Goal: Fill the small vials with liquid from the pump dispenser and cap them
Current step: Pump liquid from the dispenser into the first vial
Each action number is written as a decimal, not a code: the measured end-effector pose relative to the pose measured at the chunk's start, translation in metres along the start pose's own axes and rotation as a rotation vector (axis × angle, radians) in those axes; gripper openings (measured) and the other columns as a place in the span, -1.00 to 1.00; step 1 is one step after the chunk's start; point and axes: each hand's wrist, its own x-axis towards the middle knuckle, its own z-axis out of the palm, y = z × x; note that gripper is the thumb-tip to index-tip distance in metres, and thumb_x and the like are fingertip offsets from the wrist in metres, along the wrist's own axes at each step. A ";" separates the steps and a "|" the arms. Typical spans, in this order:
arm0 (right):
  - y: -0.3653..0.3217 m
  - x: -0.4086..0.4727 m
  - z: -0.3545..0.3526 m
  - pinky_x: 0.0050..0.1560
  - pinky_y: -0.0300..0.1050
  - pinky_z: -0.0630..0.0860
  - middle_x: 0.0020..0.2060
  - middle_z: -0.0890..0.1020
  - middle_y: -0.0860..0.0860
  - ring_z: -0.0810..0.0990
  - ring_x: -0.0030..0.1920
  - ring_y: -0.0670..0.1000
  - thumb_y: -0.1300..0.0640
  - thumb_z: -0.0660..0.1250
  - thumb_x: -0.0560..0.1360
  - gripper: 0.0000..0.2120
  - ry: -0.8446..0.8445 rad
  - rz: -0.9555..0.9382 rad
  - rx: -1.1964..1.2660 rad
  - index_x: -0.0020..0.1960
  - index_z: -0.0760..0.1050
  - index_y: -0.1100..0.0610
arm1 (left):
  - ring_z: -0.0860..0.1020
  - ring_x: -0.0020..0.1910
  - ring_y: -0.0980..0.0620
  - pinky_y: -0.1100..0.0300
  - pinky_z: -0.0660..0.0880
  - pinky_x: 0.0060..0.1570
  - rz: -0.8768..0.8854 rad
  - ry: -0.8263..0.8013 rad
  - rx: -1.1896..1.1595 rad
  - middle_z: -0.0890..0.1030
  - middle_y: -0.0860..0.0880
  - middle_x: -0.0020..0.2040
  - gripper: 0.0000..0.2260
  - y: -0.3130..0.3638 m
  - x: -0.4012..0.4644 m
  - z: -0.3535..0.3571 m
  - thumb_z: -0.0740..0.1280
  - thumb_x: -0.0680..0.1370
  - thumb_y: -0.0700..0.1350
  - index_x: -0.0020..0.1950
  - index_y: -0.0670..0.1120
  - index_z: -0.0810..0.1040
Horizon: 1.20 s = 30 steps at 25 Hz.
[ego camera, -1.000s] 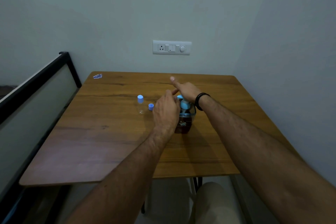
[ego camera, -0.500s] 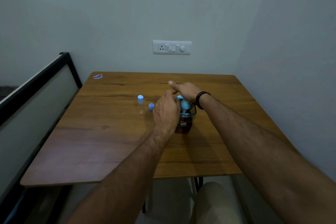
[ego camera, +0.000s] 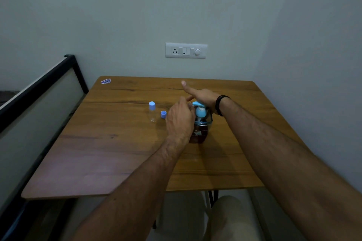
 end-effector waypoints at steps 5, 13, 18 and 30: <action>-0.001 0.000 0.008 0.10 0.02 0.39 0.40 0.51 0.08 0.48 0.14 0.04 -0.48 0.11 0.53 -0.28 0.110 -0.074 -0.089 0.29 0.61 0.07 | 0.47 -0.13 0.09 0.21 0.33 -0.17 -0.006 0.000 -0.005 0.48 0.07 -0.12 -0.87 0.000 0.001 0.002 0.24 0.68 -0.05 0.13 -0.09 0.47; -0.001 -0.004 0.005 0.24 0.08 0.42 0.42 0.48 0.11 0.50 0.20 0.10 -0.61 0.08 0.41 -0.11 0.057 -0.044 -0.030 0.32 0.58 0.08 | 0.44 -0.13 0.11 0.23 0.30 -0.16 0.010 0.012 0.025 0.50 0.06 -0.10 -0.89 0.000 -0.001 0.000 0.24 0.69 -0.05 0.11 -0.08 0.47; 0.001 -0.004 0.008 0.10 -0.06 0.33 0.41 0.52 0.10 0.47 0.14 0.02 -0.42 0.07 0.59 -0.31 0.164 -0.135 -0.070 0.26 0.63 0.11 | 0.53 -0.03 0.04 0.23 0.33 -0.11 0.036 0.019 0.003 0.60 0.00 0.00 -0.83 0.000 -0.001 -0.001 0.25 0.67 -0.08 0.22 -0.09 0.51; 0.000 0.002 0.003 0.21 0.04 0.44 0.44 0.47 0.06 0.51 0.25 0.08 -0.52 0.15 0.48 -0.26 0.054 -0.068 -0.063 0.31 0.59 0.04 | 0.50 -0.03 0.09 0.23 0.35 -0.08 0.009 -0.007 0.008 0.62 -0.01 0.06 -0.80 0.001 0.000 -0.002 0.24 0.68 -0.06 0.26 -0.10 0.51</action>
